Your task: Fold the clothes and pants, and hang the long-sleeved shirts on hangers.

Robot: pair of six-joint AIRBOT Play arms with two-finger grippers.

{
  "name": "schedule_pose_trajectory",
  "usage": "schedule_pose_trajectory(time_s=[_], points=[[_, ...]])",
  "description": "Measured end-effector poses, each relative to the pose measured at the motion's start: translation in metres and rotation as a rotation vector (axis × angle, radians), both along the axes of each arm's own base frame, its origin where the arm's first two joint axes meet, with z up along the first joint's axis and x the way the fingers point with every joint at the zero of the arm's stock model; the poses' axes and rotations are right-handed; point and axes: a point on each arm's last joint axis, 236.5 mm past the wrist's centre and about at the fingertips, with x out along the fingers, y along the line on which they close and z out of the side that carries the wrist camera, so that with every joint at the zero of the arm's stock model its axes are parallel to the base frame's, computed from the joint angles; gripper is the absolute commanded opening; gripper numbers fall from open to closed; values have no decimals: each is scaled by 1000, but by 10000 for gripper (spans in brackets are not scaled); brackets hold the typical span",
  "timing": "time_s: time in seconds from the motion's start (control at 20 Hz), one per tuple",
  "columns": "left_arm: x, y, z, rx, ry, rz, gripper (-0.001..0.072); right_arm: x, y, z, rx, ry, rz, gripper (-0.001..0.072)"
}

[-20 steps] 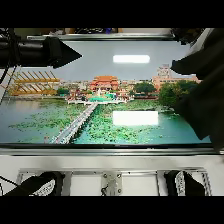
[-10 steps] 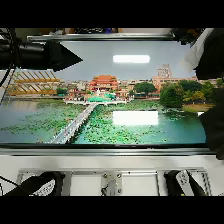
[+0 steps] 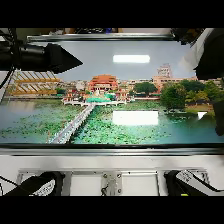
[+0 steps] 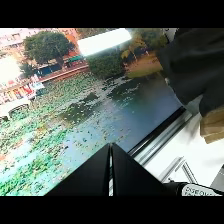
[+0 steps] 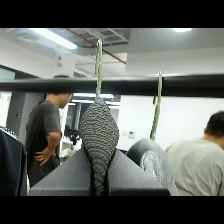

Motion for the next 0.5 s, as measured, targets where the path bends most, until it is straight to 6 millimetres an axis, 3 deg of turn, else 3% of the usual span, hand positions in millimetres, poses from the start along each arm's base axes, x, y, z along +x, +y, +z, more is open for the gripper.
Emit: schedule_pose_trajectory(time_s=[0.15,0.5], points=[[-2,0,-2,5,7,-8,16,6,-18,-14,43,20,-14,8],[-5,0,-4,13,17,-18,15,10,-37,-34,118,51,-42,18]])
